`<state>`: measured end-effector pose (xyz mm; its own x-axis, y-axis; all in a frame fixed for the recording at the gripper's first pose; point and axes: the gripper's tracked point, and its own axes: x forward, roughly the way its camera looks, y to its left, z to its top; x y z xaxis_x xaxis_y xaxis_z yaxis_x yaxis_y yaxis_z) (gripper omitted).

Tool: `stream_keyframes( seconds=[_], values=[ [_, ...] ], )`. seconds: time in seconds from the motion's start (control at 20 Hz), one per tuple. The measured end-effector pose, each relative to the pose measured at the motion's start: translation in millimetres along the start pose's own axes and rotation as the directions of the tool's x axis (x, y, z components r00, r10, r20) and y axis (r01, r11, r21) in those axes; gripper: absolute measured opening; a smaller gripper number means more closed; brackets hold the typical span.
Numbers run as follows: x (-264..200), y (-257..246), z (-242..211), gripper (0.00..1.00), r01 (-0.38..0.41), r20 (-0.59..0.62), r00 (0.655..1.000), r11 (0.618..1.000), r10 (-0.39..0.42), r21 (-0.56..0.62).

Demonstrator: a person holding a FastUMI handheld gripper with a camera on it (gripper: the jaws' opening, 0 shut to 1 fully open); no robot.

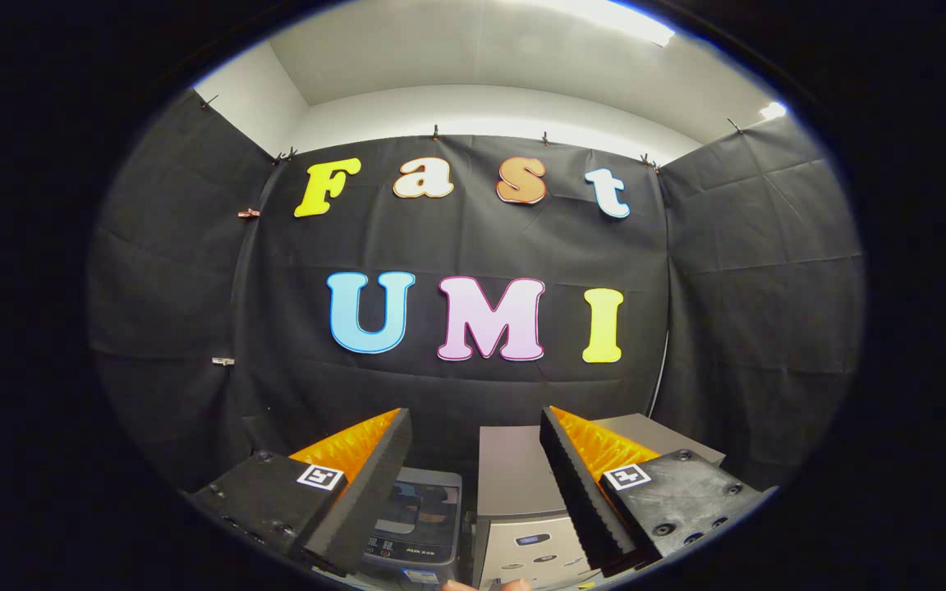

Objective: Put the clothes into the washing machine and then close the washing machine lid.

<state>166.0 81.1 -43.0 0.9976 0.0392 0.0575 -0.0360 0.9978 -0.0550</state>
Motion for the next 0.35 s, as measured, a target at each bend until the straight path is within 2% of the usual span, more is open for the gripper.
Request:
stream_keyframes(
  seconds=[0.35],
  values=[
    [-3.6, -1.8, 7.6, 0.99, 0.010, 0.021, 1.000, 1.000, -0.009, -0.015]
  ],
)
